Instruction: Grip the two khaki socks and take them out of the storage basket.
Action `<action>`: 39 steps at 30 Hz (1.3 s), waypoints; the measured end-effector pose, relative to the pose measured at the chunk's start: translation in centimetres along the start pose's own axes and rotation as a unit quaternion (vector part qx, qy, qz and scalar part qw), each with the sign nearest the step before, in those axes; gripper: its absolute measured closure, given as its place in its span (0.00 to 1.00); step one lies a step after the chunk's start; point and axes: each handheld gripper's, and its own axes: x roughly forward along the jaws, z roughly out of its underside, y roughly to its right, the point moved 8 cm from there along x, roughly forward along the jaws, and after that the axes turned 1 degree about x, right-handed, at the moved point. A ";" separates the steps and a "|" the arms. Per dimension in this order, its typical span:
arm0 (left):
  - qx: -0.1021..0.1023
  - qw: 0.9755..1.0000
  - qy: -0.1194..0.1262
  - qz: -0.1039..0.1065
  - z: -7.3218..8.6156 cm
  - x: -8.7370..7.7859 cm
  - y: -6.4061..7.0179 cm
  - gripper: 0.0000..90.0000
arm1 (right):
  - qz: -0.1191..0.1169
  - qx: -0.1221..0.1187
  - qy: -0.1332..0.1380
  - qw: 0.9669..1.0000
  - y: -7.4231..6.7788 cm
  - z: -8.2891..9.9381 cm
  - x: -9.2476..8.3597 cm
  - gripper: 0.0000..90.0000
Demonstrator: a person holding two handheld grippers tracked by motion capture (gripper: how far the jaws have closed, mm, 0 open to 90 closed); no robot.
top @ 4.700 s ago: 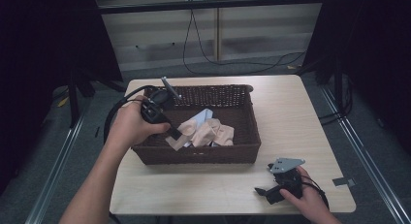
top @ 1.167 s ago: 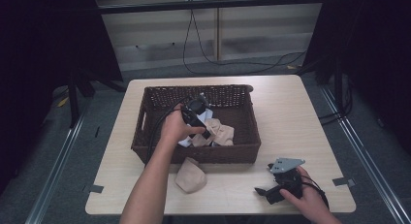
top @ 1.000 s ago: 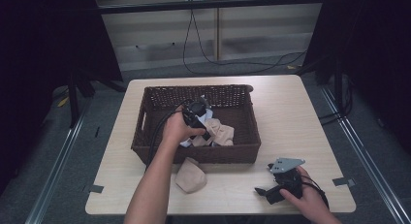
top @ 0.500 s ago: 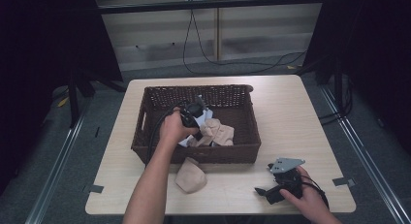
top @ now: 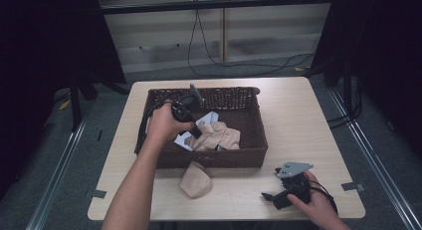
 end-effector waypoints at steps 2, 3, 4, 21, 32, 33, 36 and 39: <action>-0.002 1.000 -0.005 0.003 0.2 -0.4 0.2 0.91 | 0.000 0.000 0.000 1.000 0.0 0.0 0.0 0.02; -0.002 1.000 -0.005 0.003 0.2 -0.4 0.2 0.91 | 0.000 0.000 0.000 1.000 0.0 0.0 0.0 0.02; 0.001 1.000 -0.008 0.001 0.3 -0.7 0.2 0.91 | 0.000 0.000 0.000 1.000 0.0 0.0 0.0 0.02; 0.013 1.000 -0.009 -0.003 1.1 -4.5 1.2 0.91 | 0.000 -0.001 0.000 1.000 0.0 0.0 0.0 0.02; 0.030 1.000 -0.001 -0.007 2.3 -6.1 2.6 0.91 | 0.000 -0.001 0.000 1.000 0.0 0.0 0.0 0.02; 0.035 0.999 -0.004 -0.009 2.5 -6.2 2.6 0.91 | 0.000 -0.001 0.000 1.000 0.0 0.0 0.0 0.02; 0.038 0.999 -0.003 -0.011 3.0 -6.4 2.9 0.91 | 0.000 -0.001 0.001 1.000 0.0 0.0 0.0 0.02; 0.040 0.999 -0.004 -0.010 3.6 -6.5 2.9 0.91 | 0.000 -0.001 0.000 1.000 0.0 0.0 0.0 0.02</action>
